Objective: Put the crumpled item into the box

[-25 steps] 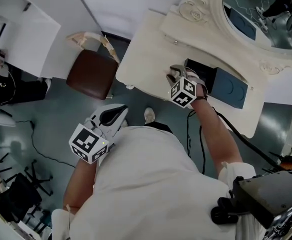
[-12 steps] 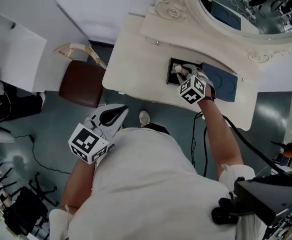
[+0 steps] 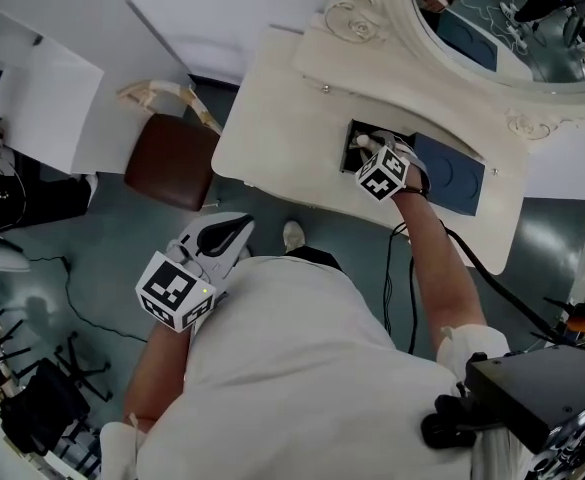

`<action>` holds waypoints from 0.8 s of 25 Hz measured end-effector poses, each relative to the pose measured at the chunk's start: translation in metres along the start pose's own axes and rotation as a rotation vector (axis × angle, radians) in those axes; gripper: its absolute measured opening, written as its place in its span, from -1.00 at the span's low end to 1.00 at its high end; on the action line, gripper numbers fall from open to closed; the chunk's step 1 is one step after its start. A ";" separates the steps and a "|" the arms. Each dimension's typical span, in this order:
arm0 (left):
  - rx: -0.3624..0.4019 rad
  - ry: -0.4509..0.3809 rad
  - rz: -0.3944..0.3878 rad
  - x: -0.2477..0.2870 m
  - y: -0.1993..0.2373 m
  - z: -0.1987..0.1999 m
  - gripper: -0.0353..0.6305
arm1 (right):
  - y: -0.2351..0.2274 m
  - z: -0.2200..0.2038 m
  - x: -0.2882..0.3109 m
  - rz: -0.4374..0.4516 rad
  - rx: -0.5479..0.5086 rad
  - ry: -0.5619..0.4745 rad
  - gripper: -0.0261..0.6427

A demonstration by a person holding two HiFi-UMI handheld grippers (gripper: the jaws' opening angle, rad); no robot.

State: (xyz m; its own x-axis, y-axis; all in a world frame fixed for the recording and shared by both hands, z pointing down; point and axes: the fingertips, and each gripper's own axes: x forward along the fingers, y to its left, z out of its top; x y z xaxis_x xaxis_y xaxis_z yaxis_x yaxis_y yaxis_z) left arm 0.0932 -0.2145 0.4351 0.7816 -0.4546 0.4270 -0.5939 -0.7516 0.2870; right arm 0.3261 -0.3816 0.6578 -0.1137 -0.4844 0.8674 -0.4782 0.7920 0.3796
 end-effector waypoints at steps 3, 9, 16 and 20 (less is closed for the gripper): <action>-0.008 -0.001 0.014 -0.005 0.003 -0.002 -0.90 | 0.001 0.000 0.009 0.014 -0.006 0.018 -0.49; -0.019 -0.001 0.028 -0.016 0.012 -0.006 -0.90 | 0.002 -0.001 0.021 0.026 -0.001 0.042 -0.44; -0.016 -0.005 0.021 -0.030 0.019 -0.009 -0.90 | 0.003 0.001 0.018 0.037 0.040 0.046 -0.27; -0.007 -0.006 0.000 -0.038 0.022 -0.012 -0.90 | 0.006 0.003 0.008 0.027 0.071 0.039 -0.23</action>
State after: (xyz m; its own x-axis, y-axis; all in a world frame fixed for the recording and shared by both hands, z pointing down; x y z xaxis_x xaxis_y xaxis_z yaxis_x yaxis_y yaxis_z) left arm 0.0481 -0.2075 0.4354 0.7830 -0.4573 0.4216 -0.5949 -0.7484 0.2931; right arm 0.3194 -0.3816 0.6661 -0.0942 -0.4475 0.8893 -0.5364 0.7754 0.3333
